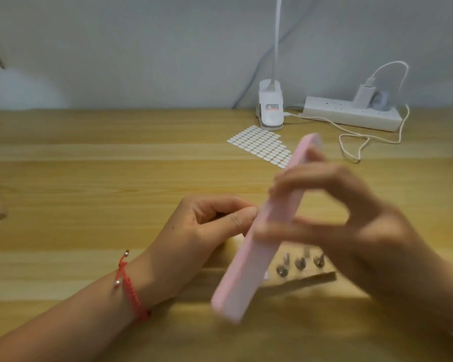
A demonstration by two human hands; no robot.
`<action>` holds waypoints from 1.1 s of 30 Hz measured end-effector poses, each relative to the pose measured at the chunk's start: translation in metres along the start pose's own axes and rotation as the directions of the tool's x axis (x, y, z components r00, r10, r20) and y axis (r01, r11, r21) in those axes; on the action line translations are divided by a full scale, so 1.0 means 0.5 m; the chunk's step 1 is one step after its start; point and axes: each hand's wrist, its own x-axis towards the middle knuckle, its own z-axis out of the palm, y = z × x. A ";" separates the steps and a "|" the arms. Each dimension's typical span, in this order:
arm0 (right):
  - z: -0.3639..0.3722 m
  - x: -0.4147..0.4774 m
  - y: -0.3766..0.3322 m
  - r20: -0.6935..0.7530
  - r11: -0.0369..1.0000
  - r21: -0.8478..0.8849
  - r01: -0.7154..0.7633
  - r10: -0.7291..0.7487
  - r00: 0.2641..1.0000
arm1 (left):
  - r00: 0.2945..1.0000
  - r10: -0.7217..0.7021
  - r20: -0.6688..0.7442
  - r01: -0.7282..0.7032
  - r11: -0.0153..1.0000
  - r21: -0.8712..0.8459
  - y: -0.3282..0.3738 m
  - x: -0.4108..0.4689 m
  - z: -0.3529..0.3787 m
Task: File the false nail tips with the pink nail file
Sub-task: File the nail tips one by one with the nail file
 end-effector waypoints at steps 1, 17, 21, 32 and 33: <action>-0.012 0.005 0.023 -0.044 0.997 -0.005 -0.082 0.082 0.996 | 1.000 0.003 -0.022 -0.002 1.000 0.007 0.001 0.001 0.001; 0.021 -0.006 -0.023 0.015 0.999 0.038 0.010 -0.011 1.000 | 0.999 0.038 -0.018 -0.037 0.997 0.071 -0.012 0.007 -0.003; -0.019 0.018 0.031 -0.111 0.976 0.025 -0.215 0.216 0.970 | 0.997 0.032 -0.064 -0.026 0.996 0.086 -0.005 0.006 0.002; -0.018 0.018 0.026 -0.058 0.992 -0.039 -0.122 0.120 0.991 | 0.995 0.049 -0.090 -0.036 0.989 0.141 0.001 0.001 0.009; -0.004 0.008 0.010 -0.013 0.997 -0.009 -0.078 0.077 0.997 | 0.994 0.063 -0.084 -0.050 0.988 0.148 0.002 0.002 0.009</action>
